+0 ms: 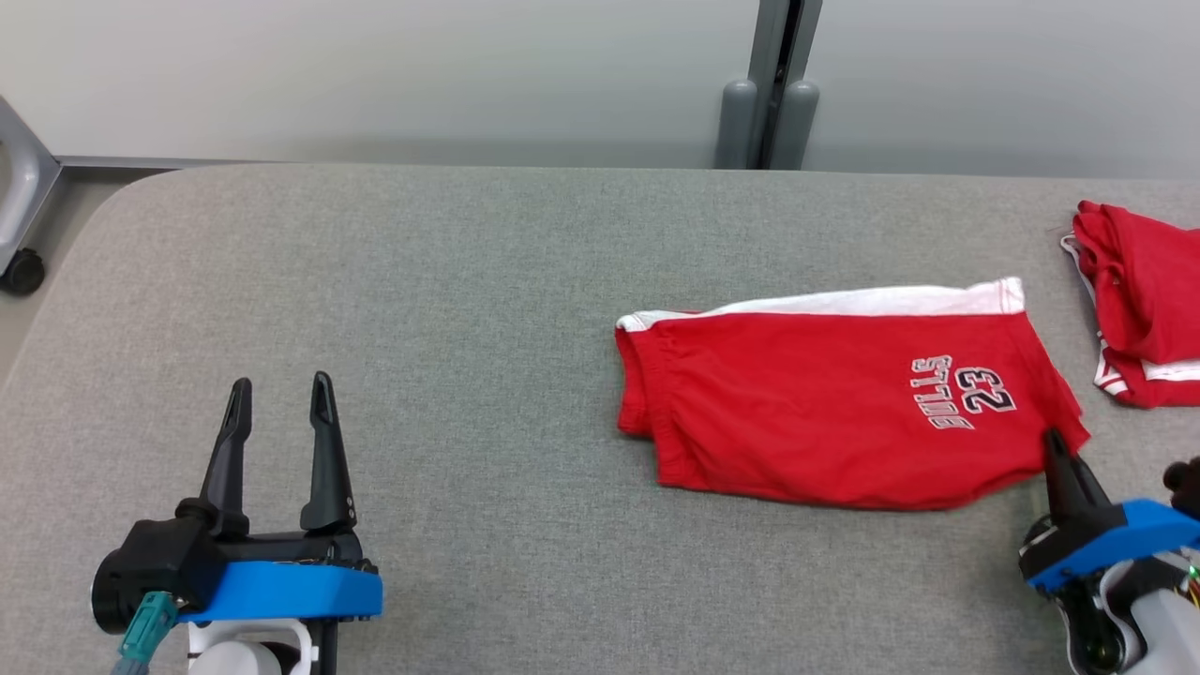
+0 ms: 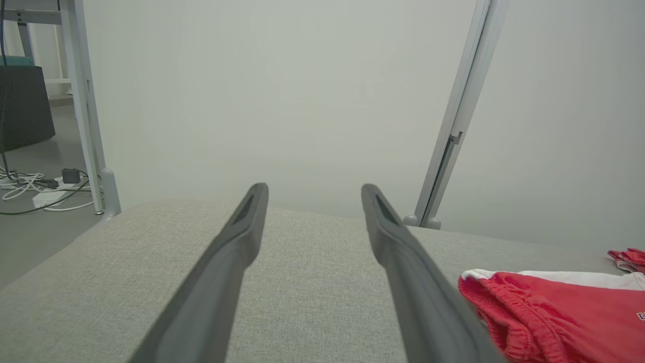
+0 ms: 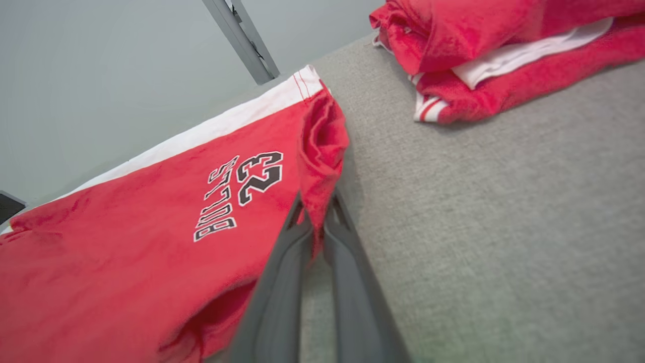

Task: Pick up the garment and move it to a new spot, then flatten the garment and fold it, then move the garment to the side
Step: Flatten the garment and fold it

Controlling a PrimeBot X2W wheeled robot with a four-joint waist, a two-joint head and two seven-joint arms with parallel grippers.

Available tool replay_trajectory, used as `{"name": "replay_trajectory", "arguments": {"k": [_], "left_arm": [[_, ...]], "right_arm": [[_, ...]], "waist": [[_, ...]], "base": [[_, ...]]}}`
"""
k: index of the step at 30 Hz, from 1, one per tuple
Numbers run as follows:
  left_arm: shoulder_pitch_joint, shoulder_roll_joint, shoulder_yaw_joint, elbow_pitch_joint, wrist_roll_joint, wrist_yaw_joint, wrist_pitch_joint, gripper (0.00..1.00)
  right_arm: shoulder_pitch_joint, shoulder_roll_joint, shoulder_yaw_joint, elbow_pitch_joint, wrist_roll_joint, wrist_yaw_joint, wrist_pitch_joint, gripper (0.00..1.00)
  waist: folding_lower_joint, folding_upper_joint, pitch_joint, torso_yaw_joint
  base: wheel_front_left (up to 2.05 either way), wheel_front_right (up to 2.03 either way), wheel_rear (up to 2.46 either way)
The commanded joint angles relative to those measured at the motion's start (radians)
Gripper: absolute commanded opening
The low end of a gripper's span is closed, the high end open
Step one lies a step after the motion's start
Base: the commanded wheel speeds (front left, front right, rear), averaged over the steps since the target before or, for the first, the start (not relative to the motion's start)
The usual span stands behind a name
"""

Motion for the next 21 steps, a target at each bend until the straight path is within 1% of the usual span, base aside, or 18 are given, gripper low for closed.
{"name": "replay_trajectory", "arguments": {"k": [1,5,8,16,17,21], "left_arm": [[0.012,-0.001,-0.002,-0.004,0.005,-0.004,-0.002,1.00],[0.020,-0.001,-0.004,-0.003,0.004,-0.004,-0.002,1.00],[0.026,-0.001,-0.010,0.000,0.004,-0.004,-0.002,1.00],[0.011,-0.001,-0.021,0.007,0.007,-0.006,-0.002,1.00],[0.012,-0.001,-0.024,0.010,0.006,-0.004,-0.002,1.00],[0.016,-0.001,-0.029,0.013,-0.002,-0.002,-0.002,1.00]], "right_arm": [[0.039,-0.002,-0.026,-0.017,-0.017,0.000,-0.004,0.00],[0.077,0.011,-0.065,-0.039,-0.041,0.000,-0.004,0.00],[0.069,0.028,-0.078,-0.055,-0.058,0.000,-0.004,0.00],[-0.036,0.070,-0.077,-0.114,-0.111,0.000,0.015,0.00],[-0.073,0.089,-0.065,-0.132,-0.128,0.000,0.028,0.00],[-0.141,0.144,-0.022,-0.161,-0.155,0.000,0.049,0.00]], "waist": [[0.0001,-0.0001,-0.008,-0.002],[0.0001,-0.0001,-0.017,0.000],[0.0001,-0.0001,-0.017,0.004],[0.0001,-0.0001,-0.022,0.023],[0.0001,-0.0001,-0.025,0.031],[0.0001,-0.0001,-0.031,0.051]], "base": [[0.00,0.00,0.00],[0.00,0.00,0.00],[0.00,0.00,0.00],[0.00,0.00,0.00],[0.00,0.00,0.00],[0.00,0.00,0.00]]}}
